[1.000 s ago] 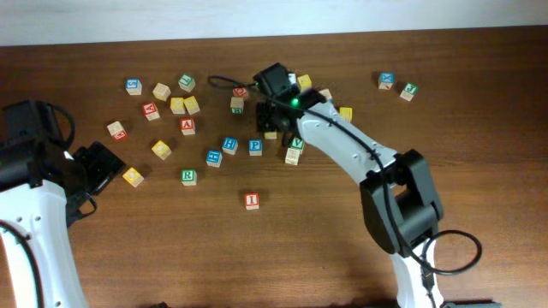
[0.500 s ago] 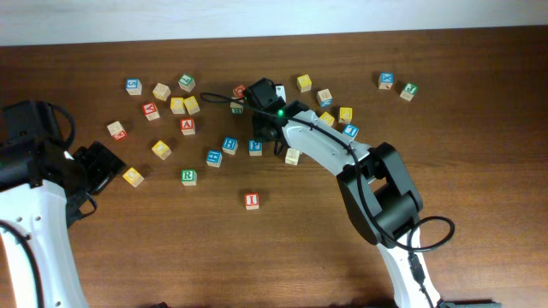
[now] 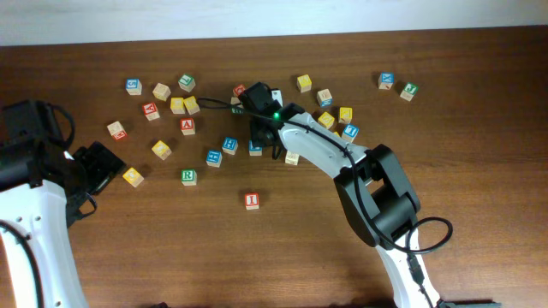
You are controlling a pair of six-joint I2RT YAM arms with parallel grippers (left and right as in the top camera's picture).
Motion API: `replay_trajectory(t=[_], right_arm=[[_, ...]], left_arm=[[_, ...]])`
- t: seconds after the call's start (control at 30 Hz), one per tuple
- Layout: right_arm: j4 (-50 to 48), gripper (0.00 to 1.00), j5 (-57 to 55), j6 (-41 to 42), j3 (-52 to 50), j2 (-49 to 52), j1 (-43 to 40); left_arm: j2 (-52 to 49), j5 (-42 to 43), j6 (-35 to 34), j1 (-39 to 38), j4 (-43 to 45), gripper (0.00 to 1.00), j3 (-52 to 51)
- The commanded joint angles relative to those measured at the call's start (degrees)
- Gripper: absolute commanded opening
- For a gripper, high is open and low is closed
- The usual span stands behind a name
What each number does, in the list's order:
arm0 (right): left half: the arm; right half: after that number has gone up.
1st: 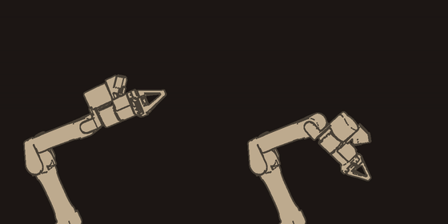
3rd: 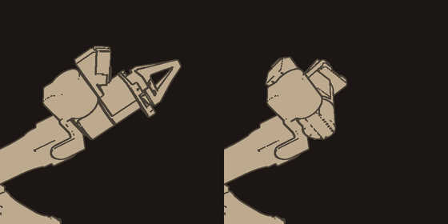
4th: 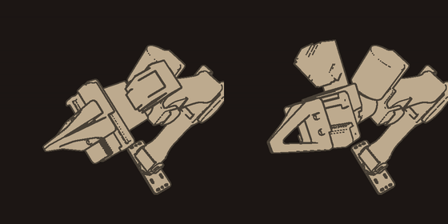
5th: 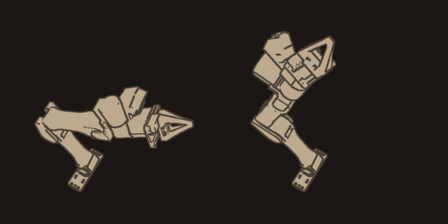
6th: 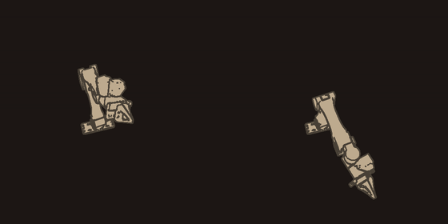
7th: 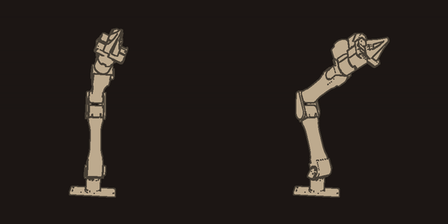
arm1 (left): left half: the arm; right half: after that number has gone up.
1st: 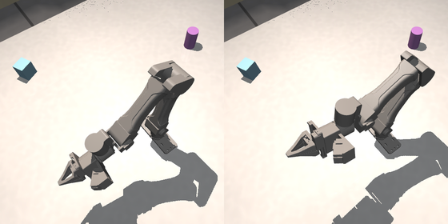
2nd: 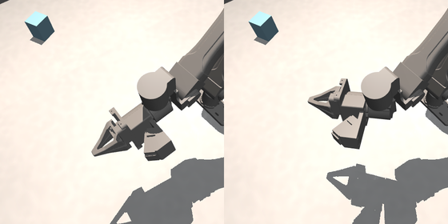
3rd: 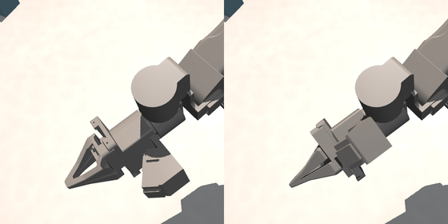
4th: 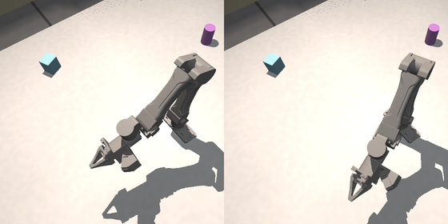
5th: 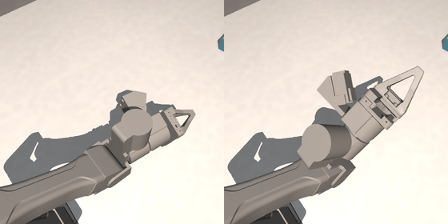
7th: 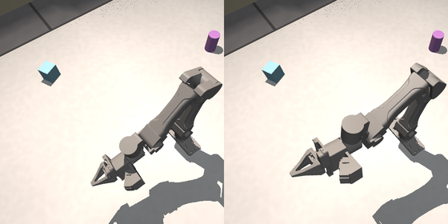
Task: Spell out ICRA
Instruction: 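Place the yellow C block right of the I block, release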
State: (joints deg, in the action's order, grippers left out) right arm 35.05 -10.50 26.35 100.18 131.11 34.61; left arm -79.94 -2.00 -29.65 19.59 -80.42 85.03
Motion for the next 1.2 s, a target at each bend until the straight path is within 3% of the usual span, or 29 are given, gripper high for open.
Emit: replay_trajectory(t=[0.0,0.17,0.37,0.53,0.67,0.8,1.0,1.1,1.17], right_arm=[[0.44,0.23,-2.47,-1.33,2.05,0.72,0.24],[11.82,0.22,-2.45,-1.92,13.11,0.33,0.26],[34.21,0.18,-2.40,-1.90,29.64,-7.37,0.26],[48.50,0.18,1.75,-1.86,31.21,-20.55,0.28],[59.56,0.18,9.14,-1.90,29.35,-21.90,0.68],[55.52,0.18,10.16,-0.66,17.03,-21.90,4.13],[28.00,0.18,13.99,7.39,-10.88,-21.88,8.63],[15.17,0.18,13.27,7.43,-19.89,-21.88,10.01],[12.20,0.19,10.93,9.18,-22.47,-21.88,10.03]], left_arm=[[0.15,-0.61,-0.52,0.33,-0.02,0.99,0.61],[0.15,-0.61,-0.52,0.33,-0.04,0.99,0.61],[0.15,-0.61,-0.55,0.33,-0.02,0.99,0.61],[0.15,-0.61,-0.55,0.33,-0.02,0.99,0.61],[0.15,-0.61,-0.55,0.33,-0.02,0.99,0.61],[0.15,-0.61,-0.52,0.33,-0.04,0.99,0.61],[0.15,-0.61,-0.52,0.33,-0.04,0.99,0.61],[0.15,-0.61,-0.55,0.33,-0.04,0.99,0.61],[0.15,-0.61,-0.52,0.33,-0.04,0.99,0.61]])
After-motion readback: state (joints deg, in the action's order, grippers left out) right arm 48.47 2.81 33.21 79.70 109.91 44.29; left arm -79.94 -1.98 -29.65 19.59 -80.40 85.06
